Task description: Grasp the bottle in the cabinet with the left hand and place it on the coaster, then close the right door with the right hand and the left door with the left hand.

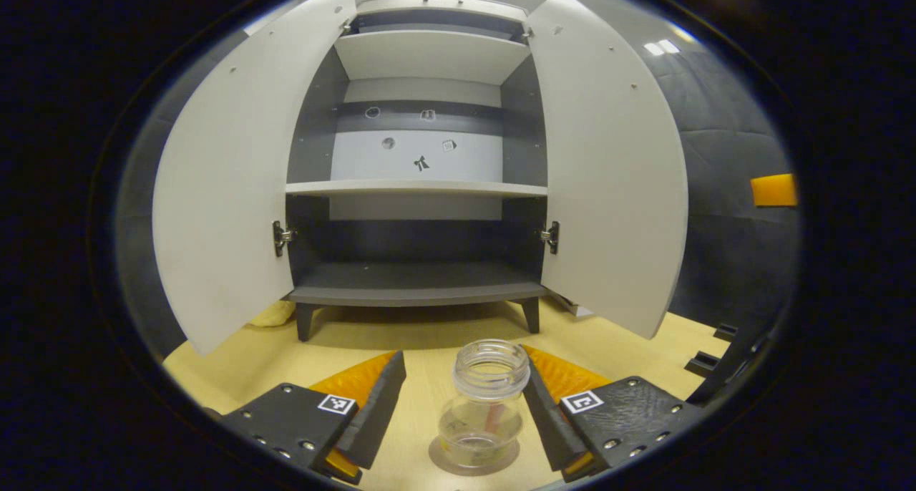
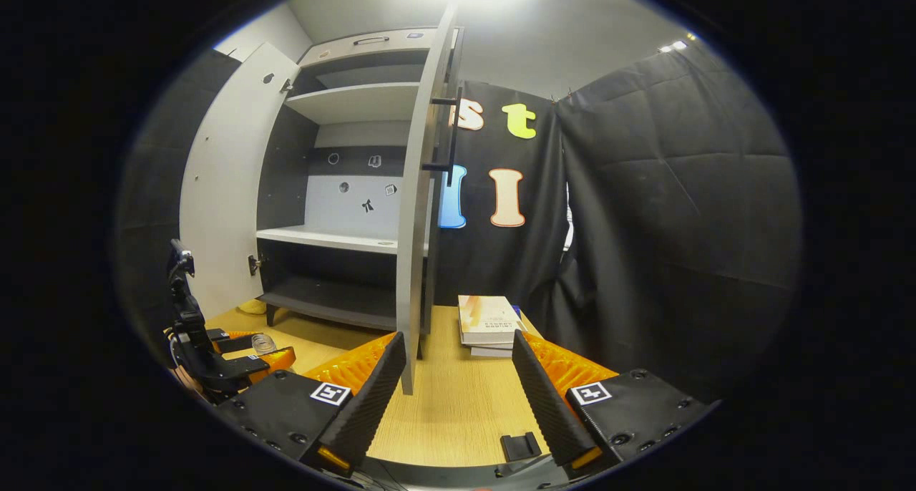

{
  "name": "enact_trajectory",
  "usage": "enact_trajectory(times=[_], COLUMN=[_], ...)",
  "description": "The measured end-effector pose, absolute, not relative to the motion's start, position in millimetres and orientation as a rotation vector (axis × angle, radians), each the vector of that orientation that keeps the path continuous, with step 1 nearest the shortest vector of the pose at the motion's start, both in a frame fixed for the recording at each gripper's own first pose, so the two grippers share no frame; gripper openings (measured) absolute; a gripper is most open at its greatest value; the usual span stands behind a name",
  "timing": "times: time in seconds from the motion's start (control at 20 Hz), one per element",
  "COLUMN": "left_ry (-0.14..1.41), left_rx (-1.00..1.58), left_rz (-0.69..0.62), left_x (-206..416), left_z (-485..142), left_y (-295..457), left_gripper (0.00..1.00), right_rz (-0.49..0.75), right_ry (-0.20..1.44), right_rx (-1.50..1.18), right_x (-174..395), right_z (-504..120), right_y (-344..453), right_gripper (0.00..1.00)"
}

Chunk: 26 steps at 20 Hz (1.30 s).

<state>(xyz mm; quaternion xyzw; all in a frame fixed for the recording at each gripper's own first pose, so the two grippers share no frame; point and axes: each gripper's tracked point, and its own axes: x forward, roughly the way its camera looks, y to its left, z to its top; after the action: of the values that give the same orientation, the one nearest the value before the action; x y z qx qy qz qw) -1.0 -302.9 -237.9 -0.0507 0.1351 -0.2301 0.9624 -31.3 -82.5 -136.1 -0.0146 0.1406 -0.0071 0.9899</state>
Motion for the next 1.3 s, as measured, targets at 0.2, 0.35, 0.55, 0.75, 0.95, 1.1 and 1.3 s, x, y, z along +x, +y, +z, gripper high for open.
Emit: enact_trajectory(times=[0.2, 0.35, 0.55, 0.75, 0.95, 1.1, 1.3], left_ry=[0.23, 0.213, 0.193, 0.186, 0.163, 0.149, 0.16], left_rx=[-0.11, -0.113, -0.143, -0.145, -0.146, -0.125, -0.093], left_rz=[-0.448, -0.421, -0.355, -0.281, -0.244, -0.208, -0.154], left_x=[3.6, 6.8, 7.0, 5.2, 6.5, 9.5, 12.2], left_z=[-199.1, -162.1, -113.5, -80.4, -54.3, -45.4, -49.6], left_y=[-293.1, -281.6, -254.8, -215.8, -178.7, -150.7, -107.3], left_gripper=[0.88, 0.88, 0.89, 0.88, 0.88, 0.88, 0.88], right_rz=[-0.003, 0.005, 0.013, -0.024, -0.112, -0.156, -0.23], right_ry=[0.243, 0.213, 0.187, 0.146, 0.11, 0.094, 0.073], right_rx=[-0.011, 0.021, 0.06, 0.074, 0.083, 0.091, 0.098], right_x=[-23.9, -15.5, -2.6, 14.9, 36.9, 56.0, 77.1], right_z=[-118.0, -101.8, -82.5, -51.5, -25.8, -7.5, 11.1], right_y=[-81.8, -82.9, -88.0, -106.4, -132.5, -140.1, -143.4], right_gripper=[0.95, 0.95, 0.95, 0.95, 0.92, 0.95, 0.96])
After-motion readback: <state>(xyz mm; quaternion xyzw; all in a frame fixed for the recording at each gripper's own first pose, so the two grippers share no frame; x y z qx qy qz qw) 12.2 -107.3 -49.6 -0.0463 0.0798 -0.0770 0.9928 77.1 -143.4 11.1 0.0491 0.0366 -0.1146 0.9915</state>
